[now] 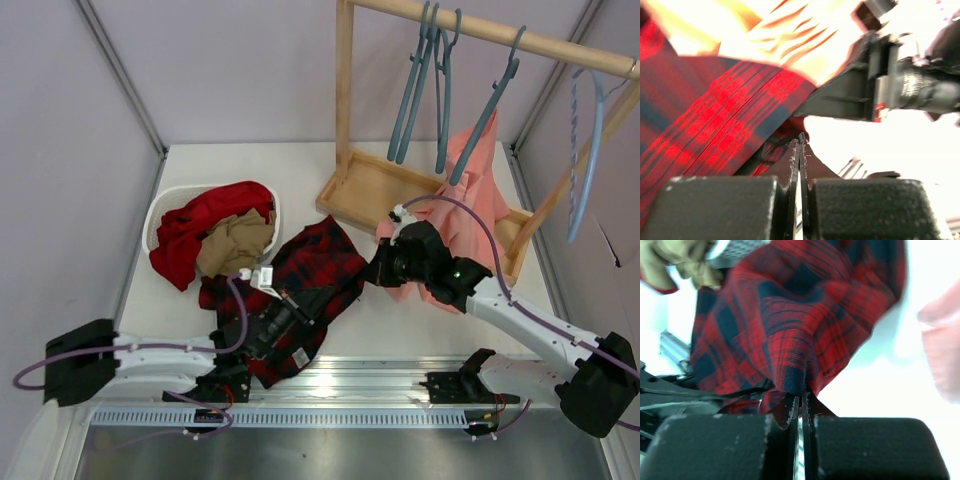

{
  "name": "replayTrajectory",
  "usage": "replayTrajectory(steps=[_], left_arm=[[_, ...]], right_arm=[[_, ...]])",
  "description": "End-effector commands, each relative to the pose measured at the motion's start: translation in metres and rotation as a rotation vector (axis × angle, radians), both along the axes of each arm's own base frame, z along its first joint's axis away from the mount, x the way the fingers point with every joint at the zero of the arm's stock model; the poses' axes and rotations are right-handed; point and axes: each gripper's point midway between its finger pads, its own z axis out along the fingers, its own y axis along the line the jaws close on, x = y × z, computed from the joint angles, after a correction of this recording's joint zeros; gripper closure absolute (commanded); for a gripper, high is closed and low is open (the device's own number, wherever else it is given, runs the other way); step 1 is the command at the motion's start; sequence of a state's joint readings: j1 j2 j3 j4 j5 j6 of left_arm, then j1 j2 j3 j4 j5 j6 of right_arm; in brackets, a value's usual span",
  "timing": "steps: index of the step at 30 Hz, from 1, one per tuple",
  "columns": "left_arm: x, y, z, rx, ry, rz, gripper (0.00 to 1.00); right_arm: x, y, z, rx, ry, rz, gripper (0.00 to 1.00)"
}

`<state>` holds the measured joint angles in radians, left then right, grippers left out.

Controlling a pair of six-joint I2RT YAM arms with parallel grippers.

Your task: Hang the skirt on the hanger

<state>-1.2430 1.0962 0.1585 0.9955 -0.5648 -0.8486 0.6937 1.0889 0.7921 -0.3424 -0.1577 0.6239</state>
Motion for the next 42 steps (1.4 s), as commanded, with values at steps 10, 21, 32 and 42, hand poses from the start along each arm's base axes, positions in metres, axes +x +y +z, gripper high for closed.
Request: replayTrajectory(steps=[10, 21, 32, 42], left_arm=[[0.005, 0.097, 0.049, 0.217, -0.162, 0.194, 1.0], [0.021, 0.117, -0.016, 0.404, -0.019, 0.22, 1.0], [0.012, 0.091, -0.019, 0.442, -0.069, 0.063, 1.0], [0.012, 0.081, -0.009, 0.402, -0.094, 0.04, 1.0]], right_arm=[[0.009, 0.066, 0.061, 0.251, -0.008, -0.05, 1.0], [0.045, 0.092, 0.022, 0.022, -0.051, -0.053, 0.97], [0.022, 0.07, 0.014, -0.089, -0.024, 0.013, 0.58], [-0.016, 0.071, 0.078, -0.03, -0.136, 0.094, 0.29]])
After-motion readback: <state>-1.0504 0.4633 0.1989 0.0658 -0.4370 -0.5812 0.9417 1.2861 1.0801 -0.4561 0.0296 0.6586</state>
